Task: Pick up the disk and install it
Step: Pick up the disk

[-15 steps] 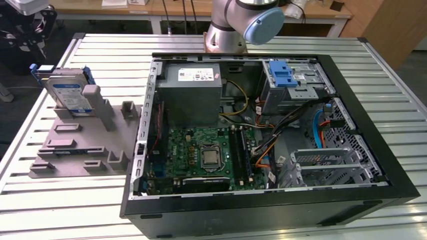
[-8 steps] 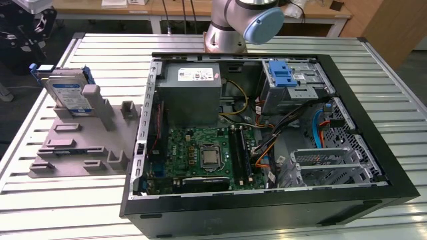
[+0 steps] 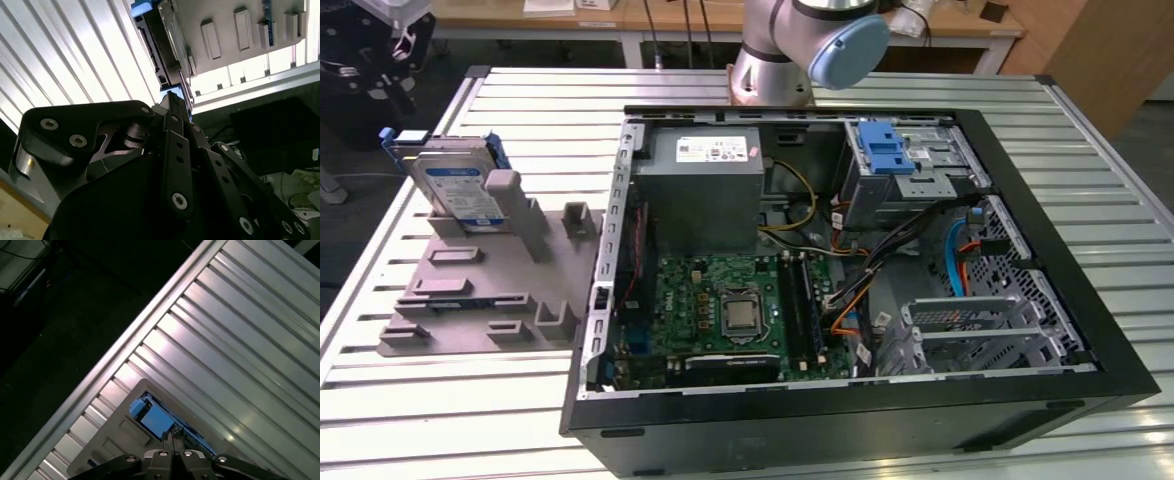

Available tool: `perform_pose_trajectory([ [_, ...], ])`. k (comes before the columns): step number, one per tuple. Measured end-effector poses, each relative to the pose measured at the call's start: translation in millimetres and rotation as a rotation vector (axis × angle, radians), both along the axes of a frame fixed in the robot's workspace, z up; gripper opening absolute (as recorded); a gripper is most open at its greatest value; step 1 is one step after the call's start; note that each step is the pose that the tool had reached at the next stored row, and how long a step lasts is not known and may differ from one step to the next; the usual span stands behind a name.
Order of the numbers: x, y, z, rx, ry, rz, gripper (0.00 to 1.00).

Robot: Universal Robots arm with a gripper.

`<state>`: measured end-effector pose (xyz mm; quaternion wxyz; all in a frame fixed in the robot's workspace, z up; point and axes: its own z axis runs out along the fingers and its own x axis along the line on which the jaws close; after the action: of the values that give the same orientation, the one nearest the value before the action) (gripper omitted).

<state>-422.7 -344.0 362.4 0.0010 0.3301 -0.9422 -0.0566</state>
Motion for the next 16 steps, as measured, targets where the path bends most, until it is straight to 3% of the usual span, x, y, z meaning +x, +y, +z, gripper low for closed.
perform_pose_trajectory([
  [2,0.0,0.1,-0.1,0.0062,-0.0001,0.024,0.11],
  [5,0.0,0.0,-0.2,0.0074,0.0,0.078,0.11],
  [16,0.0,0.0,-0.4,0.0039,0.0011,0.276,0.11],
])
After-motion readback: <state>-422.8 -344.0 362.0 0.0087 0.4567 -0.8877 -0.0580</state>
